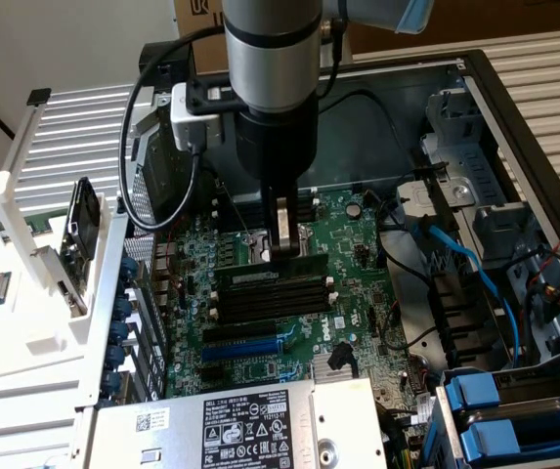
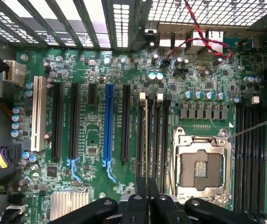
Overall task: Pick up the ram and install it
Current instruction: 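Insert the ram into the slot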
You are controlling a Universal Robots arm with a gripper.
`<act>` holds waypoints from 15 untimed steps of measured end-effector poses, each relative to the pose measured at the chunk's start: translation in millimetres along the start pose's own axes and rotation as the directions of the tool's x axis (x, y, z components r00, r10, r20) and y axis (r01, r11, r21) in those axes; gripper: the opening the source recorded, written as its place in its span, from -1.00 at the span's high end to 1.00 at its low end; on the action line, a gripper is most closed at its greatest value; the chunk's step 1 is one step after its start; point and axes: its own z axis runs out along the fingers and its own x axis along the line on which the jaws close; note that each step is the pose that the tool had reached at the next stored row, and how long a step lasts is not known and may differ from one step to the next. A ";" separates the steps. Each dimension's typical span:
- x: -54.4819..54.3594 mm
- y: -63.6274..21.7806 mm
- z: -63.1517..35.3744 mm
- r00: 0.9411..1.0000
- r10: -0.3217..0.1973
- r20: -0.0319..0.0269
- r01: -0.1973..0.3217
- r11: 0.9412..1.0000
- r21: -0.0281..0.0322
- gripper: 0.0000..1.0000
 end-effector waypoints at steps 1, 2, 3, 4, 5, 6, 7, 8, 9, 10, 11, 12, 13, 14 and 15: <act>0.0 0.0 0.0 1.000 -0.005 0.000 0.005 1.000 0.000 0.76; 0.0 0.0 0.0 1.000 -0.007 0.000 0.007 1.000 -0.001 0.76; 0.0 -0.1 0.6 1.000 -0.007 0.000 0.007 1.000 0.000 0.76; 0.0 -0.2 1.4 1.000 -0.007 0.000 0.007 1.000 0.000 0.76; 0.1 -0.2 2.7 1.000 -0.007 0.000 0.007 1.000 -0.001 0.76; 0.2 -0.2 4.3 1.000 -0.007 0.000 0.007 1.000 -0.001 0.76; 0.2 -0.3 5.8 1.000 -0.007 0.000 0.007 1.000 -0.001 0.76; 0.3 -0.3 7.3 1.000 -0.007 0.000 0.007 1.000 -0.001 0.76; 0.3 -0.4 8.7 1.000 -0.007 0.000 0.007 1.000 0.000 0.76; 0.4 -0.4 9.8 1.000 -0.007 0.001 0.007 1.000 -0.001 0.76; 0.4 -0.4 10.7 1.000 -0.007 0.002 0.007 1.000 -0.001 0.76; 0.5 -0.4 11.3 1.000 -0.007 0.004 0.007 1.000 -0.001 0.76; 0.5 -0.4 11.8 1.000 -0.007 0.006 0.007 1.000 -0.001 0.76; 0.5 -0.4 12.1 1.000 -0.006 0.007 0.006 1.000 0.000 0.76; 0.5 -0.5 12.3 1.000 -0.006 0.008 0.006 1.000 0.000 0.76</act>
